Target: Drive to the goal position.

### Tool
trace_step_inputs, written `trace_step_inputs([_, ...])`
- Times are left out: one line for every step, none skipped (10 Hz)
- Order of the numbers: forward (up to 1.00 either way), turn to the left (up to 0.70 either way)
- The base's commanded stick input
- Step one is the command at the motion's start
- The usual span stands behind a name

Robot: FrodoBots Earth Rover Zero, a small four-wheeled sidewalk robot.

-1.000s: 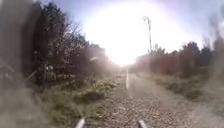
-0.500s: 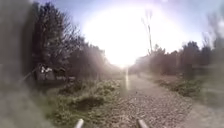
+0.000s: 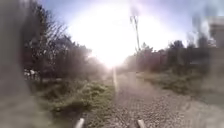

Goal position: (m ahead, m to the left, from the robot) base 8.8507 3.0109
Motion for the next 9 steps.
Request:
trace_step_inputs([0.50,0.00])
trace_step_inputs([0.50,0.00])
trace_step_inputs([0.50,0.00])
trace_step_inputs([0.50,0.00])
trace_step_inputs([0.50,0.00])
trace_step_inputs([0.50,0.00])
trace_step_inputs([0.50,0.00])
trace_step_inputs([0.50,0.00])
trace_step_inputs([0.50,0.00])
